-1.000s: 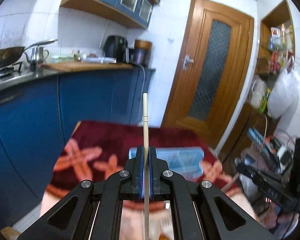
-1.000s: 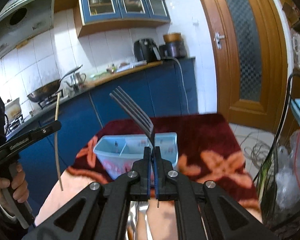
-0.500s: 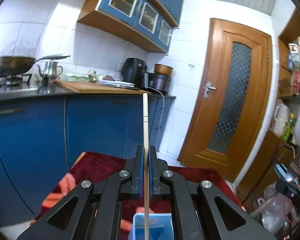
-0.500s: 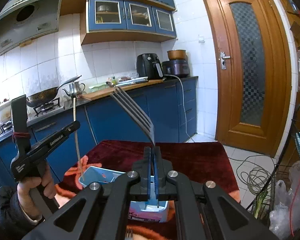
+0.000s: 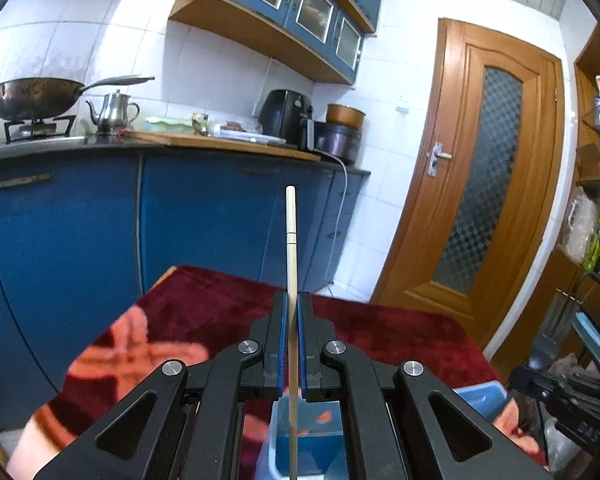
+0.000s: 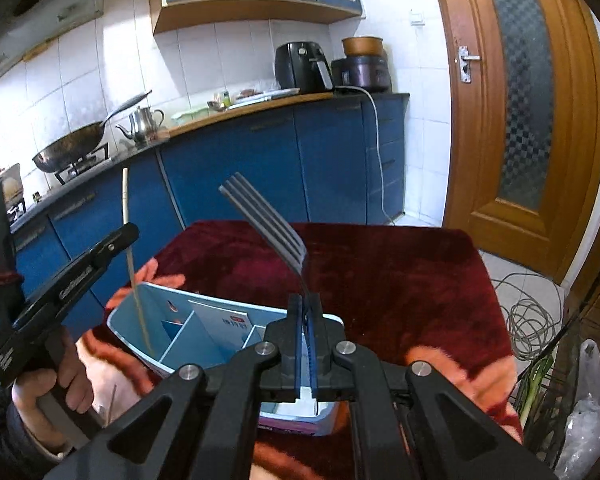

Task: Organize utensils
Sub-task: 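Carry the chopstick and fork to the blue caddy and release both into it, then move both open tools back over the utensil row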

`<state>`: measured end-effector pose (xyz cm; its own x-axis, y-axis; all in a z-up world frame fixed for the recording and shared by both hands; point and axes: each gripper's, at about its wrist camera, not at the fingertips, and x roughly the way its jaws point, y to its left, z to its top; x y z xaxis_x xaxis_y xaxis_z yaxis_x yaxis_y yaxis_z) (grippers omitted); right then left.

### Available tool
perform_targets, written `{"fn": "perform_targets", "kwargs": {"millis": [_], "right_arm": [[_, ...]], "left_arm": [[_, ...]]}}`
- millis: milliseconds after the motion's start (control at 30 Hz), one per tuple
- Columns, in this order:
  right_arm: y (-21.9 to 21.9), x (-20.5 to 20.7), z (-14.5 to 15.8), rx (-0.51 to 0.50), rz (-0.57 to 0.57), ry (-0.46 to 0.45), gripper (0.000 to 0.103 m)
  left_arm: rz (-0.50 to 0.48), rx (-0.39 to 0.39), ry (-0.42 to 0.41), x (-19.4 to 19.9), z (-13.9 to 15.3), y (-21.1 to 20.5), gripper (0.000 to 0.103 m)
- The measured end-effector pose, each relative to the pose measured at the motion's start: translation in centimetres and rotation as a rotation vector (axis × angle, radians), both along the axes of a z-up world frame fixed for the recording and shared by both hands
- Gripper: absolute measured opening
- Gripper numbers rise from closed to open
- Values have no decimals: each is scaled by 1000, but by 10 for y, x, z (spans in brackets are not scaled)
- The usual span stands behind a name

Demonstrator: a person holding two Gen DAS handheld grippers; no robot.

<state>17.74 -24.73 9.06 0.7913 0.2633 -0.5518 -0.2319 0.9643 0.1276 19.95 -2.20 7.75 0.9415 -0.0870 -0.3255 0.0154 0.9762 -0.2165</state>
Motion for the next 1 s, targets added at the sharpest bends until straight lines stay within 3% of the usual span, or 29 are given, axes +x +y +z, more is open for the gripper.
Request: {"fn": "perform_targets", "kwargs": {"millis": [300, 467, 733, 1000], "right_arm": [[2, -6, -5, -7, 2, -23, 9], [-1, -15, 2, 22, -14, -46, 24], [-7, -36, 11, 54, -36, -67, 28], [-7, -61, 5, 67, -20, -5, 29]], "left_arm": [[-33, 40, 69, 0, -15, -1, 7], [-71, 43, 129, -1, -16, -2, 32], [-129, 38, 177, -19, -10, 3, 37], [-149, 100, 199, -58, 3, 17, 37]]}}
